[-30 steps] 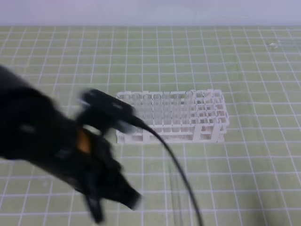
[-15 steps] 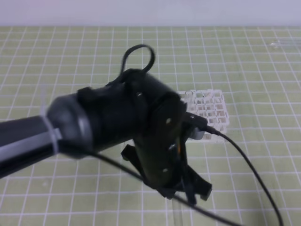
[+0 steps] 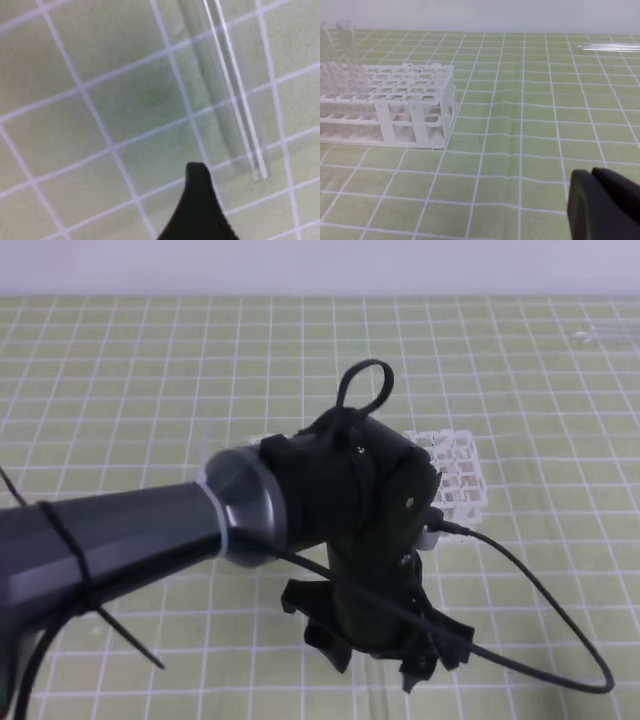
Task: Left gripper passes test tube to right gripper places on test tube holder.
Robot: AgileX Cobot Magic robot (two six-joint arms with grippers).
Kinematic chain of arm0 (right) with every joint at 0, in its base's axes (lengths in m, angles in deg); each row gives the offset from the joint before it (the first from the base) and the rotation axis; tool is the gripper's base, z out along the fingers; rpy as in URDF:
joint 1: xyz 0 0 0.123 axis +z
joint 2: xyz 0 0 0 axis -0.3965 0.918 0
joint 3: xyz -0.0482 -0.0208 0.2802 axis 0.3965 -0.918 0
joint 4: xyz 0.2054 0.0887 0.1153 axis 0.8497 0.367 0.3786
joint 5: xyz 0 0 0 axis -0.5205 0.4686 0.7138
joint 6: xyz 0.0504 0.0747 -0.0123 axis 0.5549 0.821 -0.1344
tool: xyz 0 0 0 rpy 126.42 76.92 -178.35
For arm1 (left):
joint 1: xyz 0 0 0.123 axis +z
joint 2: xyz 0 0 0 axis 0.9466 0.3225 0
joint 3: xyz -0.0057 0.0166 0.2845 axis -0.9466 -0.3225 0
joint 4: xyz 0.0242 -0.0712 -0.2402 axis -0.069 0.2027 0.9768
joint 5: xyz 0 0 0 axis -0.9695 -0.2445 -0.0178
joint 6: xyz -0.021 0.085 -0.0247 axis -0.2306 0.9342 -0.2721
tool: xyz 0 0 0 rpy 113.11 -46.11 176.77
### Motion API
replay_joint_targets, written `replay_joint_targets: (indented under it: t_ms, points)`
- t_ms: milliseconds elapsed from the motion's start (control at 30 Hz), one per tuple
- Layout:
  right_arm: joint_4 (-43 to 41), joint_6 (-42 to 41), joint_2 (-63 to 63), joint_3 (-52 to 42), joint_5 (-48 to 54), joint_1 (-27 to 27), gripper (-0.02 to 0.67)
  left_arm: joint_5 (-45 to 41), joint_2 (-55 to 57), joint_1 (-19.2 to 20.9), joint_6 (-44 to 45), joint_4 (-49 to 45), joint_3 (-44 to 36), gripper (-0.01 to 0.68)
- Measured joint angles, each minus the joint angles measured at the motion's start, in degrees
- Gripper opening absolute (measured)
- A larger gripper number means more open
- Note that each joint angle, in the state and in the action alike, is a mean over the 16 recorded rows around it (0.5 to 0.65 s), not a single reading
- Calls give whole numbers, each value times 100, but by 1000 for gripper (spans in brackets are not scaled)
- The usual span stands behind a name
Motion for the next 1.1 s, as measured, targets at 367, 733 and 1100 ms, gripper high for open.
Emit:
replay_joint_targets:
  t_ms: [367,733,1100]
  points:
    - [0,0,0,0,0,0,-18,279,426,-91,-727,136,3,471]
    - [0,0,0,0,0,0,-18,304,615,-266,-1148,31,-43,450]
    - [0,-3,0,0,0,0,-18,555,638,-280,-1348,16,-301,420]
